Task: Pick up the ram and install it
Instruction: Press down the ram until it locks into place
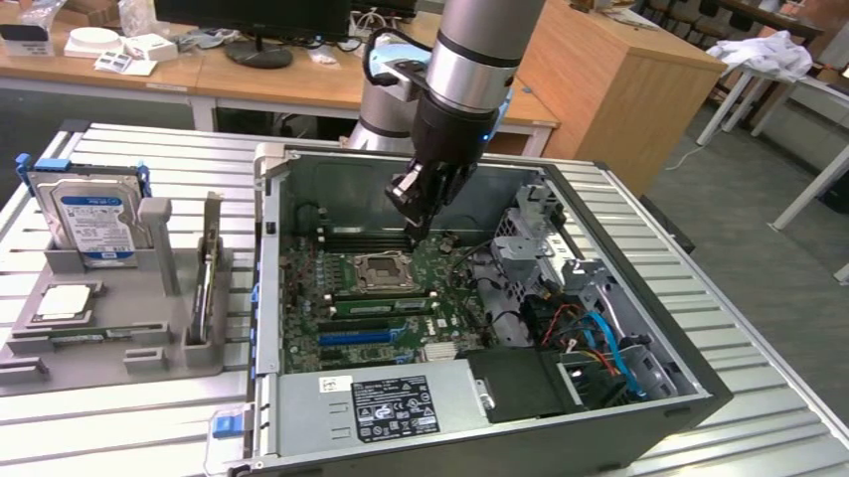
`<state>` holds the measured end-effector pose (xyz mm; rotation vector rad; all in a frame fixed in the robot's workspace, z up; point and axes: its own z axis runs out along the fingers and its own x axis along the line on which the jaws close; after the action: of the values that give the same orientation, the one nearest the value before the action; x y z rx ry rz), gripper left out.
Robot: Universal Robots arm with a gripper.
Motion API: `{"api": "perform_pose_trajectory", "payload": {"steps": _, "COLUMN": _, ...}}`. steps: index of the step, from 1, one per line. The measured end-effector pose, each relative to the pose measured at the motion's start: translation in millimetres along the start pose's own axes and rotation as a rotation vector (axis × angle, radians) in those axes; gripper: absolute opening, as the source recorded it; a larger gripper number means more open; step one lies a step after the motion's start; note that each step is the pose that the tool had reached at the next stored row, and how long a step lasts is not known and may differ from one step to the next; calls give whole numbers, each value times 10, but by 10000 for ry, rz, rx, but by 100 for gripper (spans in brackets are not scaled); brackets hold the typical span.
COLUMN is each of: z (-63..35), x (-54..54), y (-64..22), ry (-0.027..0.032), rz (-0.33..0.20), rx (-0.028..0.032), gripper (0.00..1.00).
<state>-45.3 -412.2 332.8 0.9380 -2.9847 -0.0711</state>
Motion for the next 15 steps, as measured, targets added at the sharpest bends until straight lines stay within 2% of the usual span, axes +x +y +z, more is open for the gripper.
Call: {"api": "perform_pose_trajectory", "payload": {"steps": 15, "z": 1, "x": 0, "y": 0, "ry": -105, "rz": 2452, "rx": 19, "gripper": 11}}
